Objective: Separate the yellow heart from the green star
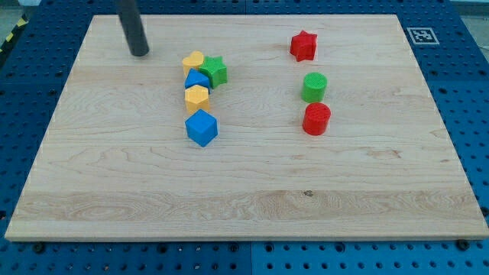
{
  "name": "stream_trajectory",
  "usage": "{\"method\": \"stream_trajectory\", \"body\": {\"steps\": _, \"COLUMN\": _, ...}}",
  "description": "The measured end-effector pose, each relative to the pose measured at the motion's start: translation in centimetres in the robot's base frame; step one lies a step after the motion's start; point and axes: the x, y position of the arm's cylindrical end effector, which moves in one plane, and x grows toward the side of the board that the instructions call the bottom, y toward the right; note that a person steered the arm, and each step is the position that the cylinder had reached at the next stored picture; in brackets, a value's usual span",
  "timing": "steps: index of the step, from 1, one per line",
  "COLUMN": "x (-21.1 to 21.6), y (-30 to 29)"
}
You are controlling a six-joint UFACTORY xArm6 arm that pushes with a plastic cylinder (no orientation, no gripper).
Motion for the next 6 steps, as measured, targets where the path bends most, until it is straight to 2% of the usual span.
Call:
{"method": "stream_trajectory", "body": {"steps": 1, "x": 3.4, "y": 2.0}}
{"method": "stream_trajectory", "body": {"steps": 2, "x": 3.5, "y": 2.3}}
{"method": "stream_trajectory", "body": {"steps": 4, "x": 5.9, "y": 8.4}}
{"method": "stream_trajectory", "body": {"steps": 6, "x": 5.6, "y": 8.5}}
